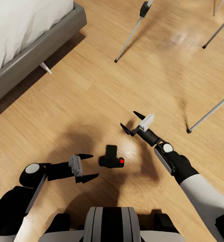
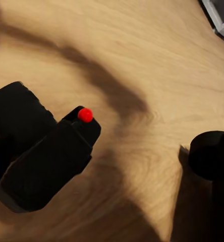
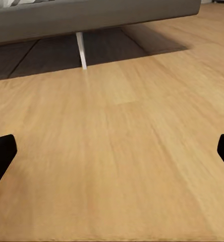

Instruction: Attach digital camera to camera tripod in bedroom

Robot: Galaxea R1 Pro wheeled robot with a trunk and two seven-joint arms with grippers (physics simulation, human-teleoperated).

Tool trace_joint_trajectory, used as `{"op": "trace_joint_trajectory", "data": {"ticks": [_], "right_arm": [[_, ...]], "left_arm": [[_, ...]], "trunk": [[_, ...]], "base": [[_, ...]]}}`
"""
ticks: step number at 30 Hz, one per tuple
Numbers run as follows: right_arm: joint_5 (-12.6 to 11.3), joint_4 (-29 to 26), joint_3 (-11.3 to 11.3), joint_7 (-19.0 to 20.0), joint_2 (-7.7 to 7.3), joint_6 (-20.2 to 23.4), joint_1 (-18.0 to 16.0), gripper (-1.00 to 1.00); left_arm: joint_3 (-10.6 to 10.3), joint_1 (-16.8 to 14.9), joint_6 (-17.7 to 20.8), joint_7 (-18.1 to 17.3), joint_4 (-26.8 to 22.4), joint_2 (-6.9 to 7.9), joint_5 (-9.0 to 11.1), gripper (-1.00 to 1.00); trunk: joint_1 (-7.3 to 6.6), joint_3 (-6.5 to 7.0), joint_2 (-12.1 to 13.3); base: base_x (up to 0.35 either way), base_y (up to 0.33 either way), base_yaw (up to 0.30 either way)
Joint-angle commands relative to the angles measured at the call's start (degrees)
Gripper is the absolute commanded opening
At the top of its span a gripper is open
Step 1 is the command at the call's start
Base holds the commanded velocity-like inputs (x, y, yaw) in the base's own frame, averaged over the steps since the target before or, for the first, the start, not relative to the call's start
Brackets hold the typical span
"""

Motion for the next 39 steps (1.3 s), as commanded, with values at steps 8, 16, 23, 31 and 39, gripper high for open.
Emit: {"op": "trace_joint_trajectory", "data": {"ticks": [8,16,23,31,39], "right_arm": [[-0.87,-2.03,-1.15,-2.26,0.66,-0.47,2.54,1.00],[-1.32,-4.60,-3.73,-4.83,0.89,-0.26,5.11,1.00],[-1.60,-9.75,-10.63,-10.03,1.04,-0.39,9.20,1.00],[-5.15,-10.30,-14.85,-10.84,1.11,-1.05,9.18,1.00],[-5.53,-10.32,-13.88,-10.38,1.18,-12.21,9.30,1.00]], "left_arm": [[2.55,0.40,1.05,1.20,-0.58,-1.18,1.63,1.00],[5.13,-0.74,0.56,3.77,-0.62,-1.56,4.20,1.00],[14.09,-8.04,1.11,7.90,0.41,-1.36,10.34,1.00],[14.07,-10.93,1.34,8.24,0.94,-1.27,10.24,1.00],[14.01,-11.06,1.31,9.81,0.86,-1.78,10.25,1.00]], "trunk": [[-0.01,-0.03,-0.01],[-0.01,-0.03,-0.01],[-0.01,-0.03,-0.01],[-0.01,-0.03,-0.01],[-0.01,-0.03,-0.01]], "base": [[0.000,0.000,0.000],[0.000,0.000,0.000],[0.000,0.000,0.000],[0.000,0.000,0.000],[0.000,0.000,0.000]]}}
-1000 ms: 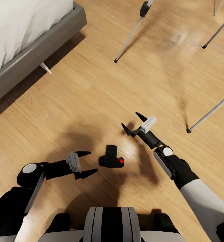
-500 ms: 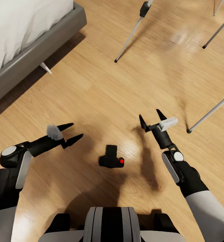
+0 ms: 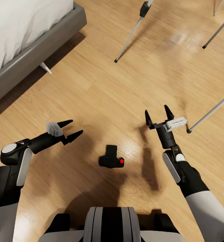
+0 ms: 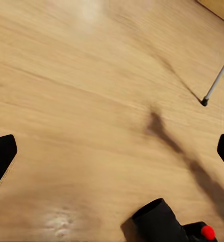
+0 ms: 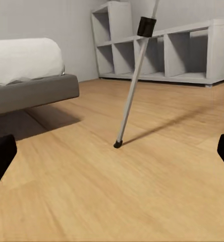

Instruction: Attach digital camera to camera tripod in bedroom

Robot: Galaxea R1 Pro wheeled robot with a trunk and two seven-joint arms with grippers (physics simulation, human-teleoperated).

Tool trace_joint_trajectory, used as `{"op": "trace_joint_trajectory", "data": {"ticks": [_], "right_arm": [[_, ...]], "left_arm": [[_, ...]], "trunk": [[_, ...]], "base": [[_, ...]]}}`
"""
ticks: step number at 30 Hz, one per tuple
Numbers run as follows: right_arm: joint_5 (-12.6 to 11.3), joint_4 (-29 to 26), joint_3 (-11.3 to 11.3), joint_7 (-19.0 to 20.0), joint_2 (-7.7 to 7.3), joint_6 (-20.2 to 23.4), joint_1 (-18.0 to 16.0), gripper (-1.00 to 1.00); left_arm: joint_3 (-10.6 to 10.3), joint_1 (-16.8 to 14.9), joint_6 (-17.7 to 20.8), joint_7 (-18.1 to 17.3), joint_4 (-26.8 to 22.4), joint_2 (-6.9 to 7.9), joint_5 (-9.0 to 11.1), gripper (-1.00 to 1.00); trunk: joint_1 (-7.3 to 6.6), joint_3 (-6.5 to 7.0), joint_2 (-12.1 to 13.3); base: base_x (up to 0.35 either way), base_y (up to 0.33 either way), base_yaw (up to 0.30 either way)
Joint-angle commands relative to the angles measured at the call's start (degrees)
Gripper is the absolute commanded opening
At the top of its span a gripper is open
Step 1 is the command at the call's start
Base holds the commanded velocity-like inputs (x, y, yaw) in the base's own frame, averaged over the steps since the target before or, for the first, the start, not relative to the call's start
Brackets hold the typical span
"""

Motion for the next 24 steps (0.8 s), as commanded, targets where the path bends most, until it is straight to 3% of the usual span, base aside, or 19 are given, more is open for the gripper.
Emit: {"op": "trace_joint_trajectory", "data": {"ticks": [1,5,8,18,24], "right_arm": [[-0.62,0.03,0.79,0.31,-0.04,-0.97,-0.02,1.00],[-0.60,0.08,5.17,-0.33,0.11,-3.44,0.01,1.00],[-0.60,0.10,6.26,-0.93,0.18,-3.89,0.02,1.00],[-0.52,0.25,7.31,-1.69,0.26,-4.21,0.03,1.00],[-0.59,1.67,7.17,-1.77,0.26,-4.10,0.03,1.00]], "left_arm": [[-0.03,-0.02,0.51,0.36,-0.05,-0.06,0.35,1.00],[-1.52,0.00,0.34,2.18,-0.20,-0.31,0.23,1.00],[-2.68,0.03,0.20,2.53,-0.19,-0.29,0.20,1.00],[-4.13,0.13,0.46,2.99,1.13,-0.54,-1.33,1.00],[-4.37,0.14,0.29,2.72,6.31,-0.69,-1.73,1.00]], "trunk": [[-0.01,-0.02,-0.01],[-0.01,-0.02,-0.01],[-0.01,-0.02,-0.01],[-0.01,-0.02,-0.01],[-0.01,-0.02,-0.01]], "base": [[0.000,0.000,0.000],[0.000,0.000,0.000],[0.000,0.000,0.000],[0.000,0.000,0.000],[0.000,0.000,0.000]]}}
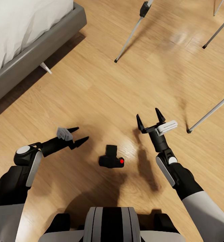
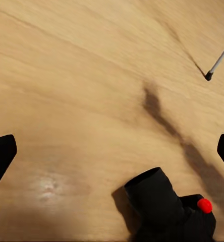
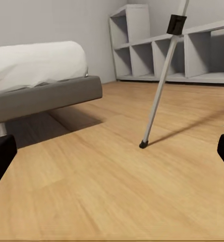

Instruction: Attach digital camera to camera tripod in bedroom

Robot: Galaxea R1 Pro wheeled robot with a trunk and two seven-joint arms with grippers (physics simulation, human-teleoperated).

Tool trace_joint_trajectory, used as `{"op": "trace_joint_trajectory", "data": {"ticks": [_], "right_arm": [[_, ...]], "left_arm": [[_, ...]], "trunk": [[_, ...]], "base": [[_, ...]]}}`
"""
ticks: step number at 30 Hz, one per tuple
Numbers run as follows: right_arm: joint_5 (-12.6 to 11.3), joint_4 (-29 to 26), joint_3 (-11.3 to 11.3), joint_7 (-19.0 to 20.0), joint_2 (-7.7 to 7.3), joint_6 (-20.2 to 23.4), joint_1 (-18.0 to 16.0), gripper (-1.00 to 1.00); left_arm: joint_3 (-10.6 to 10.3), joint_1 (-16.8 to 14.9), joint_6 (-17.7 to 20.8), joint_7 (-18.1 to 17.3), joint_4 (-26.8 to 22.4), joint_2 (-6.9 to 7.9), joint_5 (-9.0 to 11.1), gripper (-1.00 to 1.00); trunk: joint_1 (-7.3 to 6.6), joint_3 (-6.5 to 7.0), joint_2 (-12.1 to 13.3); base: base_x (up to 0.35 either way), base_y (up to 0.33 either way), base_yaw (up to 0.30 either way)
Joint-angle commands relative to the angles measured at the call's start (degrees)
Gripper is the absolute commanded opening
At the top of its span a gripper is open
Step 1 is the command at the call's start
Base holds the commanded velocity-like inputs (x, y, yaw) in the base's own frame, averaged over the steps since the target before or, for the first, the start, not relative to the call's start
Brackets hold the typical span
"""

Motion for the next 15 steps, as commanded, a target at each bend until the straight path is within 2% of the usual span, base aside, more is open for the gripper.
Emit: {"op": "trace_joint_trajectory", "data": {"ticks": [1,8,15], "right_arm": [[-0.61,0.14,0.15,0.31,-0.02,-0.12,-0.04,1.00],[-0.59,0.37,0.14,0.31,-0.01,-0.12,-0.04,1.00],[-0.59,0.41,0.14,0.31,-0.04,-0.17,-0.04,1.00]], "left_arm": [[0.02,-0.02,0.38,-0.27,0.28,0.00,0.37,1.00],[-0.02,-0.02,-0.04,-0.60,0.38,0.12,0.35,1.00],[-0.73,0.06,-0.01,-0.11,-0.41,-1.07,0.30,1.00]], "trunk": [[-0.01,-0.02,-0.01],[-0.01,-0.02,-0.01],[-0.01,-0.02,-0.01]], "base": [[0.000,0.000,0.000],[0.000,0.000,0.000],[0.000,0.000,0.000]]}}
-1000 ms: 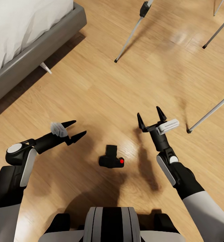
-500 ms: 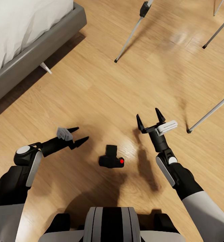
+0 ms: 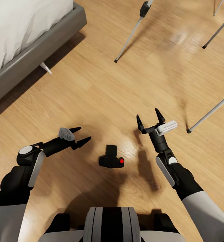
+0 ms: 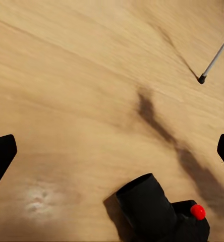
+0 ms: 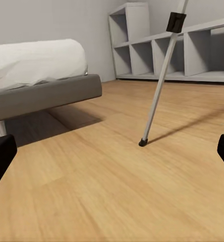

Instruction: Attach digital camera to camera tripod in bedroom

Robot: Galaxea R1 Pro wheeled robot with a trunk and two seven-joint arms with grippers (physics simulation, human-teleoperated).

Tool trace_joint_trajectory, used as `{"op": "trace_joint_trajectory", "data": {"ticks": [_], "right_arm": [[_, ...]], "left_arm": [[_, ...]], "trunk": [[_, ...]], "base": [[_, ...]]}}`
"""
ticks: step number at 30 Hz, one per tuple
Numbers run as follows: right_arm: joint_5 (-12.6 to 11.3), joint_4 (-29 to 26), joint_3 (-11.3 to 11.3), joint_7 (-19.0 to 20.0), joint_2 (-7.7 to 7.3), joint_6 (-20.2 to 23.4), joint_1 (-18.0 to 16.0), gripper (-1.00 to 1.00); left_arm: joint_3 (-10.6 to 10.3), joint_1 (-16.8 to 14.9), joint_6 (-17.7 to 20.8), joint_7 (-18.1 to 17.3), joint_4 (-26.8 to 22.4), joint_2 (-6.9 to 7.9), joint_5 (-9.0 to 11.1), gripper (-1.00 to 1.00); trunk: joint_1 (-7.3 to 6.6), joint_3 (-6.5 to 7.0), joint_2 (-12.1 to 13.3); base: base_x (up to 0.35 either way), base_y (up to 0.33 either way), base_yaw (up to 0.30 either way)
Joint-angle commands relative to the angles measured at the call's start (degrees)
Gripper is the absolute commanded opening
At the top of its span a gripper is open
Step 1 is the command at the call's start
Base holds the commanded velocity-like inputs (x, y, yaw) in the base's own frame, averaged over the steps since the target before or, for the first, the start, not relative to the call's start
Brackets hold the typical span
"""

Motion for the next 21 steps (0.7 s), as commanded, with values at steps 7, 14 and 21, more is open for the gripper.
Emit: {"op": "trace_joint_trajectory", "data": {"ticks": [7,14,21], "right_arm": [[-0.62,0.03,0.15,0.32,-0.06,-0.15,-0.04,1.00],[-0.61,0.03,0.15,0.32,-0.03,-0.15,-0.04,1.00],[-0.64,0.03,0.15,0.32,-0.02,-0.09,-0.04,1.00]], "left_arm": [[-5.11,-0.01,0.63,0.79,-0.53,-0.40,0.20,1.00],[-13.95,-0.01,0.51,0.08,-0.27,1.07,0.10,1.00],[-17.44,-0.01,0.47,0.04,-0.03,2.84,0.08,1.00]], "trunk": [[-0.01,-0.02,-0.01],[-0.01,-0.02,-0.01],[-0.01,-0.02,-0.01]], "base": [[0.000,0.000,0.000],[0.000,0.000,0.000],[0.000,0.000,0.000]]}}
